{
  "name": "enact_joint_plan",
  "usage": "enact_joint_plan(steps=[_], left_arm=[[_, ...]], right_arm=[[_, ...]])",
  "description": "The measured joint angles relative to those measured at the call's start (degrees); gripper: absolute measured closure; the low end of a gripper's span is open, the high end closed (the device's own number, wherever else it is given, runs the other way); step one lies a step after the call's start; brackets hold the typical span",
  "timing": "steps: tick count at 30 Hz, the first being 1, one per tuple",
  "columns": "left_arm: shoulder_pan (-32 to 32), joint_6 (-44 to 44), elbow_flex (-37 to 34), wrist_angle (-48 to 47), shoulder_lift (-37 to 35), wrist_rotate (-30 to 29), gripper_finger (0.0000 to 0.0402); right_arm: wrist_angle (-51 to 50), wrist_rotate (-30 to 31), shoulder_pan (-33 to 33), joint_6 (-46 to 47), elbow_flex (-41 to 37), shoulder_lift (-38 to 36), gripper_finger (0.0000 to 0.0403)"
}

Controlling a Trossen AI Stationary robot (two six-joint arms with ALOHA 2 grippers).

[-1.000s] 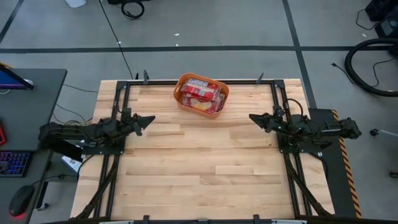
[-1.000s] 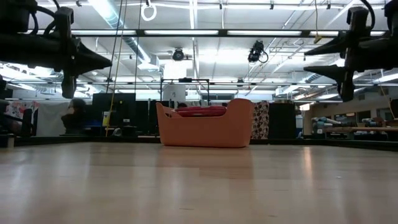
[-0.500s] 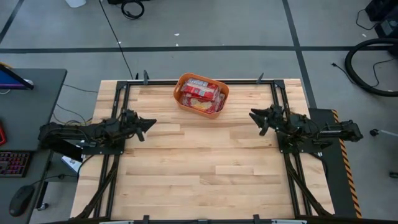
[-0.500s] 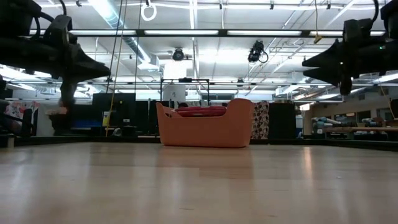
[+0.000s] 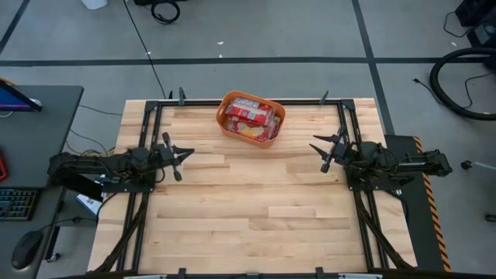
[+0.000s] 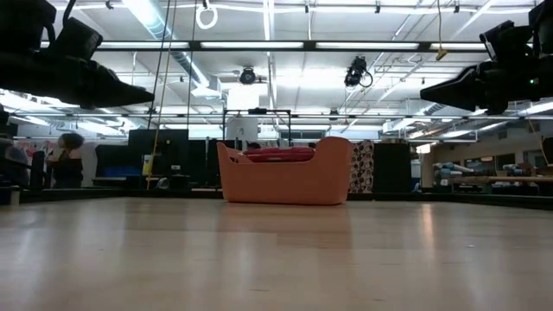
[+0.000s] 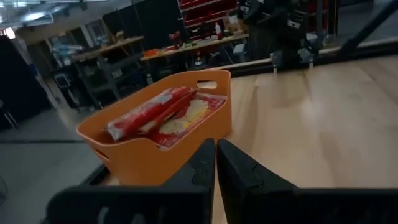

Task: Sort popcorn bags into baskets
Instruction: Return to Home Position

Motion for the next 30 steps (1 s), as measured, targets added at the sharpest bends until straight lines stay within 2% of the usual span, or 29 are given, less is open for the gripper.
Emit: enact_joint_plan(steps=[30], left_arm=[[0.00, 0.92, -0.04, 0.65, 0.00, 0.00, 0.0379]], right_arm=[[0.02, -0.02, 0.00, -0.04, 0.00, 0.00, 0.0243]])
